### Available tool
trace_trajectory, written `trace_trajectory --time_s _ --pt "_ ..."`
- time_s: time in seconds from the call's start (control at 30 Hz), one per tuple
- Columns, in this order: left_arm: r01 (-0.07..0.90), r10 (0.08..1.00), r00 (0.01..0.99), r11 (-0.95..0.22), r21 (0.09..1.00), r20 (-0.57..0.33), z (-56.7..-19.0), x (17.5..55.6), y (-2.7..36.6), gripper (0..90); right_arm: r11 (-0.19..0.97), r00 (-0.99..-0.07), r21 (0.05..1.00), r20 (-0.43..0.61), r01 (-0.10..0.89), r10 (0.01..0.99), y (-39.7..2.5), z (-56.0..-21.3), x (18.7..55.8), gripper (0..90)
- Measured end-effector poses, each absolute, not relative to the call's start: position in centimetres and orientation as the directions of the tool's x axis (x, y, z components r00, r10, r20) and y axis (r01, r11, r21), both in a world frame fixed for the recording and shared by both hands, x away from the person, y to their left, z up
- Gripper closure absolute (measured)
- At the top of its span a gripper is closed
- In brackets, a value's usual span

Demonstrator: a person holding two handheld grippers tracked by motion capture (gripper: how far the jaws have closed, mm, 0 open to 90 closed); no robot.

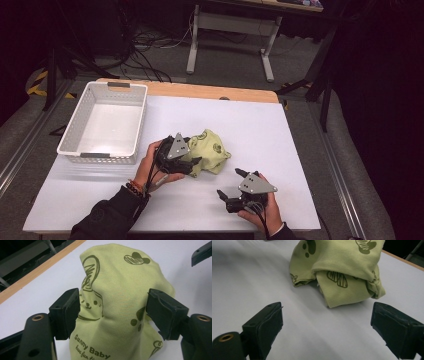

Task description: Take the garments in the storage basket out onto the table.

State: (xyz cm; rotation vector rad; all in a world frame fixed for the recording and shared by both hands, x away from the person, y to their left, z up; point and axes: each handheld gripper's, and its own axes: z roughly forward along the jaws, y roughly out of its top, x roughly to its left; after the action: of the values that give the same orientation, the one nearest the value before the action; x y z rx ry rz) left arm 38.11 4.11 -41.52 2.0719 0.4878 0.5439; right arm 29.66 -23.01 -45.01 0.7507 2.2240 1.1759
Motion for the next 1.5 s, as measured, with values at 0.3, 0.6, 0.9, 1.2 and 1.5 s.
trace_trajectory --time_s 0.3,0.6,0.9,1.2,1.5 --pt "0.114 0.524 0.826 -0.520 0.847 0.210 -41.4 37.7 4.7 20.9 0.474 -0.718 0.851 -0.183 0.227 0.672 -23.1 -45.0 29.6 11.5" --pt "0.073 0.500 0.834 -0.518 0.853 0.232 -41.0 37.1 5.0 16.9 0.463 -0.712 0.860 -0.185 0.217 0.677 -23.3 -44.8 29.5 11.5" --pt "0.025 0.488 0.830 -0.519 0.855 0.272 -40.2 36.2 5.6 16.1 0.459 -0.709 0.864 -0.193 0.205 0.678 -23.3 -44.7 29.5 11.5" --pt "0.003 0.480 0.826 -0.527 0.850 0.295 -39.9 35.3 6.4 15.4 0.443 -0.702 0.877 -0.197 0.185 0.684 -23.5 -44.4 29.3 11.5" --pt "-0.009 0.481 0.824 -0.518 0.856 0.299 -39.6 34.8 7.3 15.2 0.437 -0.699 0.882 -0.202 0.175 0.686 -23.5 -44.3 29.2 11.8"
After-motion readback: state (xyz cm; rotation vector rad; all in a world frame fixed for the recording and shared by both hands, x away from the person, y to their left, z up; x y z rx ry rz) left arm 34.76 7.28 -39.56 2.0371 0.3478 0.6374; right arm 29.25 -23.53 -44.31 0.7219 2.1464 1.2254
